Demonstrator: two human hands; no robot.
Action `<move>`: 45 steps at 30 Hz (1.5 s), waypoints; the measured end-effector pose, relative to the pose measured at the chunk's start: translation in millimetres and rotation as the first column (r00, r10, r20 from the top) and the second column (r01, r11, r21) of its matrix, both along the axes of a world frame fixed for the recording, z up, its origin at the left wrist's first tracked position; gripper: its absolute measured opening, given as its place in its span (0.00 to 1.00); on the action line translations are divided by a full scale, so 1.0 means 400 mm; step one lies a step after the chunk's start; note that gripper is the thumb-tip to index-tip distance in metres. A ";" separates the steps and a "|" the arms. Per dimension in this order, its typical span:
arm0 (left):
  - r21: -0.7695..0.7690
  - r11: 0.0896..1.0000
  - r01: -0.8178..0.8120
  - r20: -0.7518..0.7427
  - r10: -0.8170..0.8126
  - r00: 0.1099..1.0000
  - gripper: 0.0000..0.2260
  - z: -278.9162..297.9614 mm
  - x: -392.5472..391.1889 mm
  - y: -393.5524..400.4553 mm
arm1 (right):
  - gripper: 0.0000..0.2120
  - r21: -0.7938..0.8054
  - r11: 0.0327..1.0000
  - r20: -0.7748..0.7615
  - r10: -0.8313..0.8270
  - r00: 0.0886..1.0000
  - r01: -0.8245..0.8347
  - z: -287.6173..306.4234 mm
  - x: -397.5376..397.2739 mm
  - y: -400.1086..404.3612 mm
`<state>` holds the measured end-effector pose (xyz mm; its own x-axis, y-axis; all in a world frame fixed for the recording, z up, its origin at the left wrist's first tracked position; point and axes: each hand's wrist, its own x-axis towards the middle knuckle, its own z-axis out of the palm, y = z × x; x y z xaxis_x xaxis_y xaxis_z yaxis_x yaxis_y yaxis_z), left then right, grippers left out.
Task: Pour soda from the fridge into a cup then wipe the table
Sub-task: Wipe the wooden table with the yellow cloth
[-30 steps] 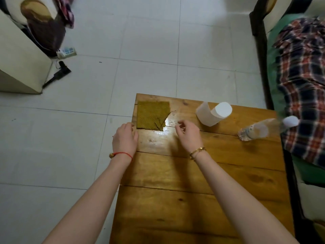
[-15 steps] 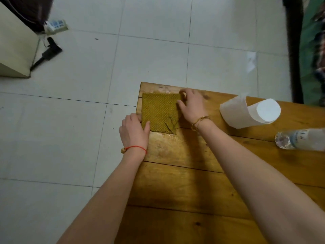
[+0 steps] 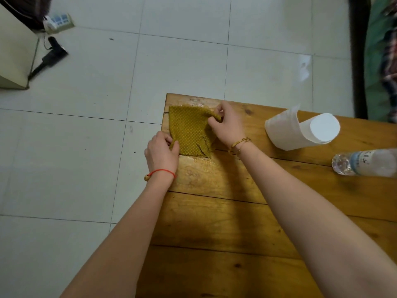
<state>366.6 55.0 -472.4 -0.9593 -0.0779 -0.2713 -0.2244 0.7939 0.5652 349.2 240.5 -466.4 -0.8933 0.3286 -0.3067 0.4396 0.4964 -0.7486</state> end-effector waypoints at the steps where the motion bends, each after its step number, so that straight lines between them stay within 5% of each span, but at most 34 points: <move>1: 0.062 0.998 -0.013 -0.007 0.014 1.000 0.05 0.003 0.006 -0.002 | 0.07 -0.100 0.992 0.017 -0.073 0.997 0.074 0.001 0.010 -0.005; 5: 0.275 0.960 -0.056 -0.006 0.061 0.998 0.06 0.035 0.043 0.001 | 0.06 -0.335 0.884 0.142 -0.293 0.946 0.324 0.019 0.057 -0.008; 6: 0.317 0.945 -0.076 0.014 0.076 0.997 0.06 0.044 0.053 0.003 | 0.04 -0.482 0.767 0.223 -0.361 0.906 0.424 0.031 0.075 -0.007; 8: 0.380 0.916 -0.130 0.078 0.108 0.991 0.07 0.057 0.078 0.006 | 0.11 -0.773 0.316 0.441 -0.354 0.824 0.550 0.059 0.122 -0.005; 10: 0.436 0.884 -0.168 0.147 0.115 0.982 0.09 0.067 0.109 0.010 | 0.17 -0.830 0.032 0.528 -0.275 0.803 0.557 0.076 0.186 0.000; 15: 0.485 0.846 -0.223 0.353 0.044 0.935 0.19 0.062 0.220 0.025 | 0.27 -0.778 -0.139 0.626 -0.250 0.738 0.613 0.103 0.350 -0.002; 17: 0.484 0.842 -0.240 0.406 0.027 0.913 0.18 0.060 0.273 0.034 | 0.29 -0.777 -0.156 0.628 -0.254 0.735 0.610 0.111 0.415 0.008; 24: 0.555 0.804 -0.213 0.415 -0.046 0.909 0.14 0.102 0.482 0.102 | 0.14 -0.772 -0.058 0.620 -0.291 0.728 0.633 0.126 0.665 0.077; 31: 0.609 0.791 -0.058 0.302 -0.164 0.939 0.11 0.133 0.705 0.186 | 0.23 -0.829 -0.138 0.555 -0.310 0.772 0.541 0.164 0.965 0.155; 34: 0.342 0.914 0.217 0.073 -0.255 0.964 0.12 0.107 0.808 0.201 | 0.22 -0.833 -0.159 0.548 -0.372 0.749 0.530 0.173 1.082 0.198; 37: 0.048 0.913 0.406 -0.077 -0.402 0.913 0.16 0.077 0.906 0.198 | 0.22 -0.838 -0.091 0.516 -0.452 0.728 0.538 0.183 1.190 0.257; 45: -0.234 0.812 0.535 -0.038 -0.557 0.829 0.22 0.070 1.104 0.165 | 0.09 -0.726 0.278 0.325 -0.667 0.670 0.629 0.220 1.404 0.381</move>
